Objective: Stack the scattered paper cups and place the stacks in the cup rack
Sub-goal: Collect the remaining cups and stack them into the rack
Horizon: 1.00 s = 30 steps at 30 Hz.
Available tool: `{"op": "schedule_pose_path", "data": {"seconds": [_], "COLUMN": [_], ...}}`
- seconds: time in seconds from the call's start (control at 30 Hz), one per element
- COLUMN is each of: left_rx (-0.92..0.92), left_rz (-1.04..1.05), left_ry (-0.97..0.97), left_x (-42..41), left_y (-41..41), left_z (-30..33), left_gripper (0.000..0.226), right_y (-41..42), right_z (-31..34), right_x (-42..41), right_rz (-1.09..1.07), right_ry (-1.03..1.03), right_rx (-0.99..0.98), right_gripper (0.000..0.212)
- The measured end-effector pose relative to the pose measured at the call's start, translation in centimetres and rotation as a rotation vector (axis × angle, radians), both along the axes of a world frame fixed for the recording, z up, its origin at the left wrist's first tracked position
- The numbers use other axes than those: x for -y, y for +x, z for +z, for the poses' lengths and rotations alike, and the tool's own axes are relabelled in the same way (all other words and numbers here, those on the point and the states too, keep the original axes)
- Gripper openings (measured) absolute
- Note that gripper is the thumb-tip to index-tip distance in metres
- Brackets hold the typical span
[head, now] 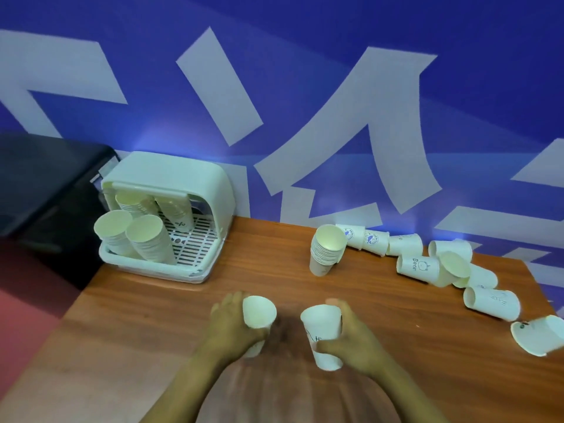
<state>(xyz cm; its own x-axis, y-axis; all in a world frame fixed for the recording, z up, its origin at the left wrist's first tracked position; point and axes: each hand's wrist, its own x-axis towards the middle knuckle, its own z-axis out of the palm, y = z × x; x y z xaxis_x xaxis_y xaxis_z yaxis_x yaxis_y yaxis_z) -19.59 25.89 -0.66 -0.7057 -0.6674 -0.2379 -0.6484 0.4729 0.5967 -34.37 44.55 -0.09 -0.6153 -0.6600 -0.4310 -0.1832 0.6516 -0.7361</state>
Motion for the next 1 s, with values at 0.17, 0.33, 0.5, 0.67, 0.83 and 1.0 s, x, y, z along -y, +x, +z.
{"op": "schedule_pose_path", "data": {"seconds": [0.17, 0.33, 0.5, 0.67, 0.83, 1.0], "left_rx": [-0.078, -0.170, -0.150, -0.207, -0.176, -0.027], "left_rz": [-0.113, -0.048, -0.079, -0.132, -0.175, -0.130], "left_ry": [0.025, -0.023, -0.013, 0.015, -0.062, -0.135], "left_x": [5.0, 13.7, 19.3, 21.2, 20.8, 21.5], "left_y": [1.2, 3.7, 4.6, 3.2, 1.6, -0.1], "left_z": [0.5, 1.9, 2.5, 1.4, -0.1, -0.3], "left_gripper": [0.069, 0.070, 0.085, 0.082, 0.084, 0.080], "right_y": [1.3, 4.3, 7.9, 8.8, 7.5, 6.8], "right_z": [0.7, 1.4, 0.7, 0.0, 0.1, -0.6], "right_x": [4.5, 12.9, 19.0, 20.5, 21.1, 21.1], "right_rz": [-0.017, -0.100, -0.225, -0.218, -0.246, -0.270], "right_ry": [-0.024, -0.123, -0.202, -0.154, -0.131, -0.129], "right_rx": [-0.026, -0.075, -0.003, -0.004, -0.038, 0.013], "right_gripper": [0.080, 0.074, 0.070, 0.067, 0.069, 0.071]}}
